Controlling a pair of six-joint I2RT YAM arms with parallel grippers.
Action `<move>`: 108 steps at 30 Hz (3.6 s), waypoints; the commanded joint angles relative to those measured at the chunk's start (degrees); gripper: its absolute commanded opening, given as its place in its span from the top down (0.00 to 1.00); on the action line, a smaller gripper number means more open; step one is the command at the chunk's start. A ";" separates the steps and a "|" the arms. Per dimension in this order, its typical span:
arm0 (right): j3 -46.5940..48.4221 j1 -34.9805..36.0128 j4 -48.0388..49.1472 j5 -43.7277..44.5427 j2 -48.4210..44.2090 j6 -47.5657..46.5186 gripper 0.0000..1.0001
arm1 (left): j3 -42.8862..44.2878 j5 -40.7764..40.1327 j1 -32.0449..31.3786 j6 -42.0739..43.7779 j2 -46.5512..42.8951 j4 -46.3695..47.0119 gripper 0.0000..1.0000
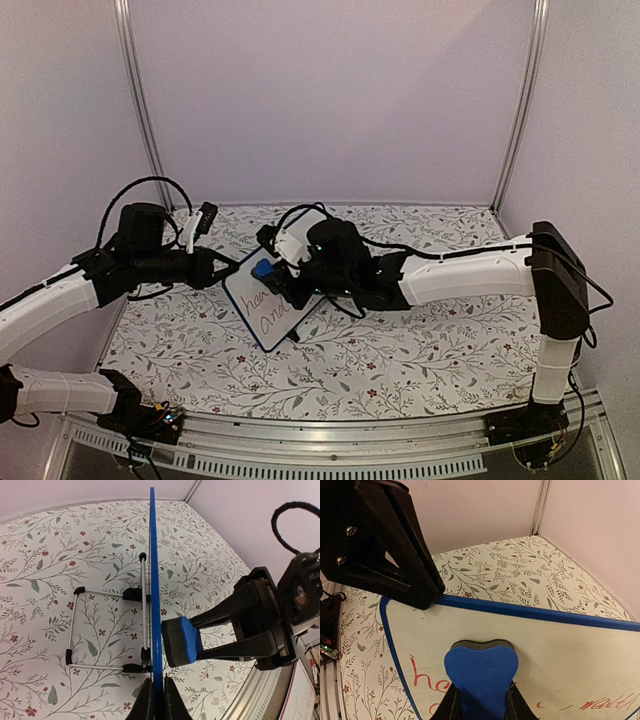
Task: Erase the whiteboard
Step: Erase the center of the board.
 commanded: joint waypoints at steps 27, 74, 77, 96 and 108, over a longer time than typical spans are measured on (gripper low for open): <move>-4.75 0.39 0.01 2.48 -6.29 0.78 0.84 | -0.60 2.74 0.14 0.61 -3.65 2.41 0.78; -5.85 5.41 6.83 4.75 -3.40 4.01 0.84 | -0.07 2.24 0.27 0.82 1.61 0.62 0.52; -4.75 5.83 6.71 4.96 -2.27 3.95 0.84 | -0.07 2.25 0.31 0.85 1.62 0.58 0.56; -2.29 7.10 5.03 6.08 0.86 5.15 0.84 | 0.11 1.36 0.23 0.78 2.12 0.21 0.81; 0.15 7.41 3.62 7.70 3.14 7.52 0.84 | 0.11 1.45 0.28 0.63 2.04 0.20 0.90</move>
